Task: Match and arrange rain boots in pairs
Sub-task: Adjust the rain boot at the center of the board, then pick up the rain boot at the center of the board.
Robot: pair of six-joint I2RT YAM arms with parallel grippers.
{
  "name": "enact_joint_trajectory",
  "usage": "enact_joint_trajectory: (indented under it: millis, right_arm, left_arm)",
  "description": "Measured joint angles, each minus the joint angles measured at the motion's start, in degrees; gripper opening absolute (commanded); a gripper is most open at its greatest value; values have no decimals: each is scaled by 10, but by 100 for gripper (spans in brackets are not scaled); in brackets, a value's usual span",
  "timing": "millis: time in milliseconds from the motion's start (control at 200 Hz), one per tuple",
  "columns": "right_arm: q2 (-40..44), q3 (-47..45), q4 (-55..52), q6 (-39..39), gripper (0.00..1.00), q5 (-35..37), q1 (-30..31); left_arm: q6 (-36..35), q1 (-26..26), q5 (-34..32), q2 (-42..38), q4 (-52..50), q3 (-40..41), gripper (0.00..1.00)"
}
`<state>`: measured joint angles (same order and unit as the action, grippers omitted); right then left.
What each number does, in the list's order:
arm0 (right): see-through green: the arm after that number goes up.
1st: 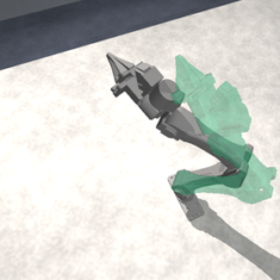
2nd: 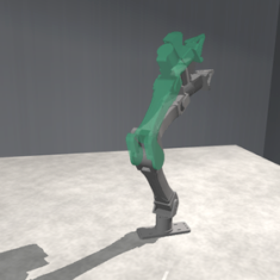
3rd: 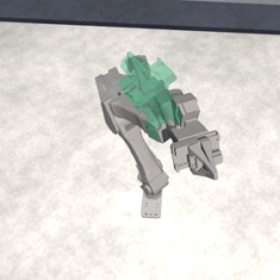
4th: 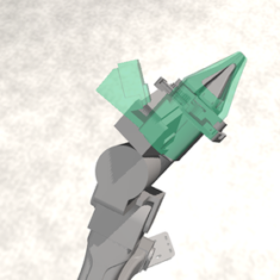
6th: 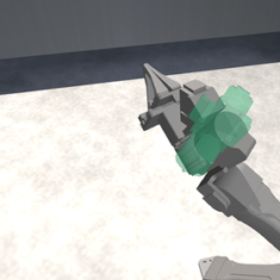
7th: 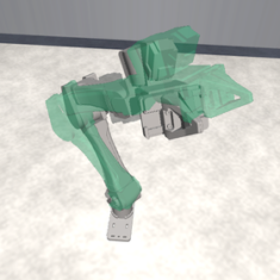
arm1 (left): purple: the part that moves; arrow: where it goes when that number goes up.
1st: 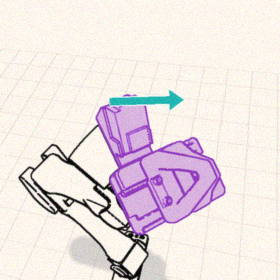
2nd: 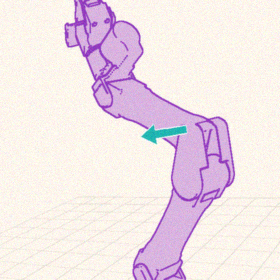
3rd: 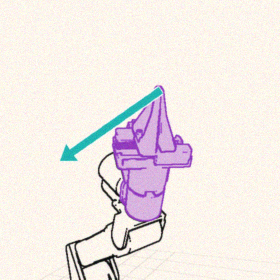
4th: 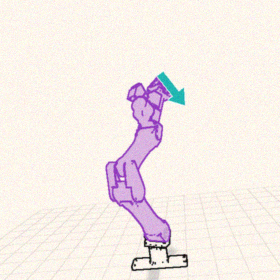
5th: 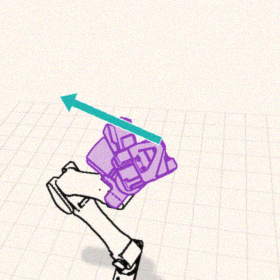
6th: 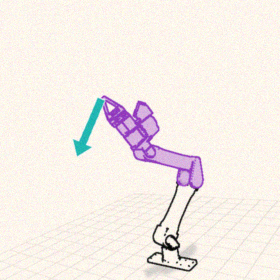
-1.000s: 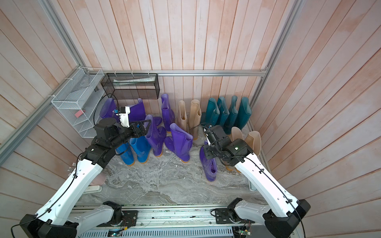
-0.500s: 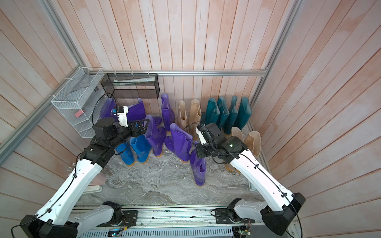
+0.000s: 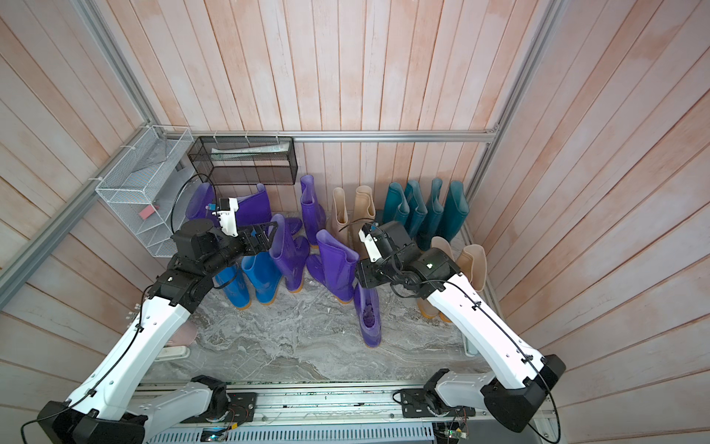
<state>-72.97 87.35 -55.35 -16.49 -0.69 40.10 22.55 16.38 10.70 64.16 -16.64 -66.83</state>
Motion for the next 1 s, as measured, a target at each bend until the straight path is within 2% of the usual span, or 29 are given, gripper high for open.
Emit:
enact_joint_trajectory:
  millis: [185,305,420,505,715,785,850,905,970,995]
  right_arm:
    - [-7,53,42,52,74,42,0]
    - [-39,53,87,102,91,47,0]
    - [-86,52,124,136,92,45,-4]
    - [-117,49,143,152,92,15,-13]
    - [-140,23,160,174,92,-26,-21]
    - [-145,16,167,177,85,-30,-22]
    - [-154,14,168,177,74,-40,-24]
    - [-165,14,169,179,59,-57,-25]
    - [-180,14,169,180,32,-76,-25]
    - [-185,16,168,180,25,-82,-24]
  left_arm:
    - [0,-3,0,0,0,0,100]
    - [0,-3,0,0,0,0,100]
    - [0,-3,0,0,0,0,100]
    - [0,-3,0,0,0,0,100]
    - [0,-3,0,0,0,0,100]
    - [0,-3,2,0,0,0,100]
    - [0,-3,4,0,0,0,100]
    - [0,-3,7,0,0,0,100]
    - [0,-3,9,0,0,0,100]
    - [0,-3,9,0,0,0,100]
